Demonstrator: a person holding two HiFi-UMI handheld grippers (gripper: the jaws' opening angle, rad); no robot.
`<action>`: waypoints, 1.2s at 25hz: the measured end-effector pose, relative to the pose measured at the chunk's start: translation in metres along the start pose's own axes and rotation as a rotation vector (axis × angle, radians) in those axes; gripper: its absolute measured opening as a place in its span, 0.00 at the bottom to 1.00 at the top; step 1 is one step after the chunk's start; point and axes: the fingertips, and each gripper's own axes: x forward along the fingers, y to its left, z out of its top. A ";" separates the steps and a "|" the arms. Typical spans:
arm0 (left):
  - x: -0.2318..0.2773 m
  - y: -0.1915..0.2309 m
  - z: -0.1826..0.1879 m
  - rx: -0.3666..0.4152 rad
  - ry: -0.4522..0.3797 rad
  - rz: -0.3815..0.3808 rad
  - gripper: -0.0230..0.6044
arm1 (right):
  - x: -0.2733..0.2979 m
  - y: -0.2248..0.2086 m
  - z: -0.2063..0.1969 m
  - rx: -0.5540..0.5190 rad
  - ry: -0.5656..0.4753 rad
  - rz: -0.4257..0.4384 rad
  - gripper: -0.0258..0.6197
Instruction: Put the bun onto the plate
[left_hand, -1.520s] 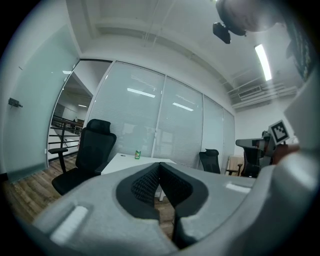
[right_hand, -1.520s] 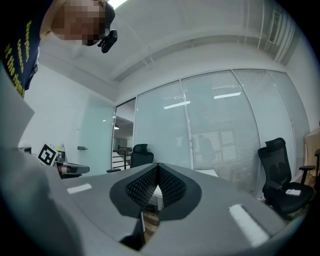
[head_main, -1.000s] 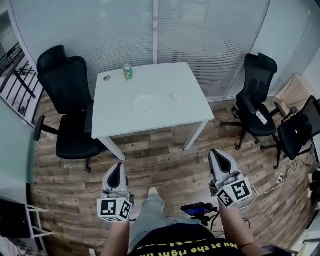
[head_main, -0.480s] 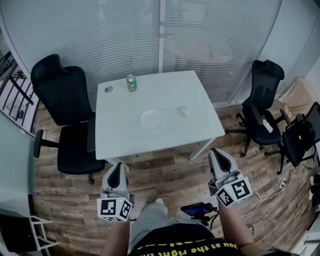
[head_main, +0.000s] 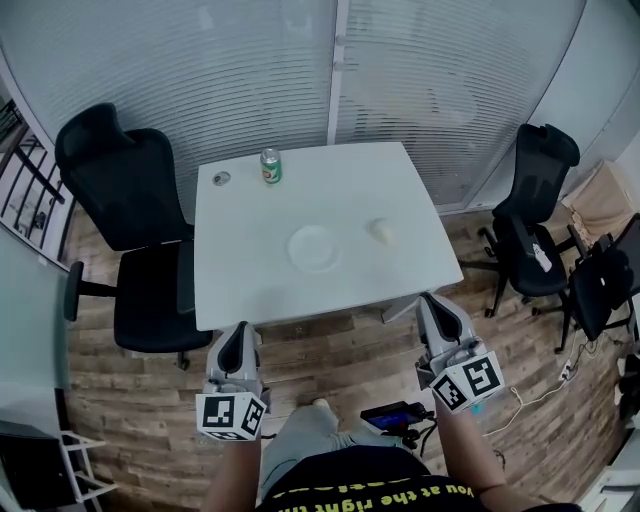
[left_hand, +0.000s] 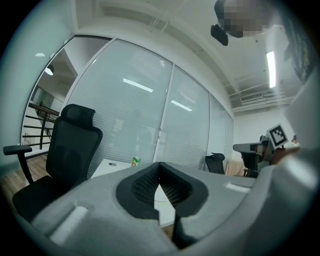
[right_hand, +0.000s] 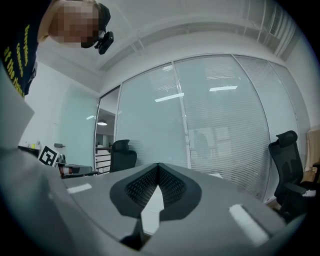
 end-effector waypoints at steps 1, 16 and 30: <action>0.001 0.002 0.000 -0.002 0.003 0.002 0.04 | 0.003 0.001 0.000 0.001 0.001 0.001 0.05; 0.001 0.034 -0.003 -0.011 0.023 0.023 0.04 | 0.030 0.018 -0.007 0.005 0.028 0.015 0.05; -0.009 0.034 -0.001 -0.010 0.014 0.040 0.04 | 0.026 0.022 -0.005 -0.002 0.029 0.038 0.05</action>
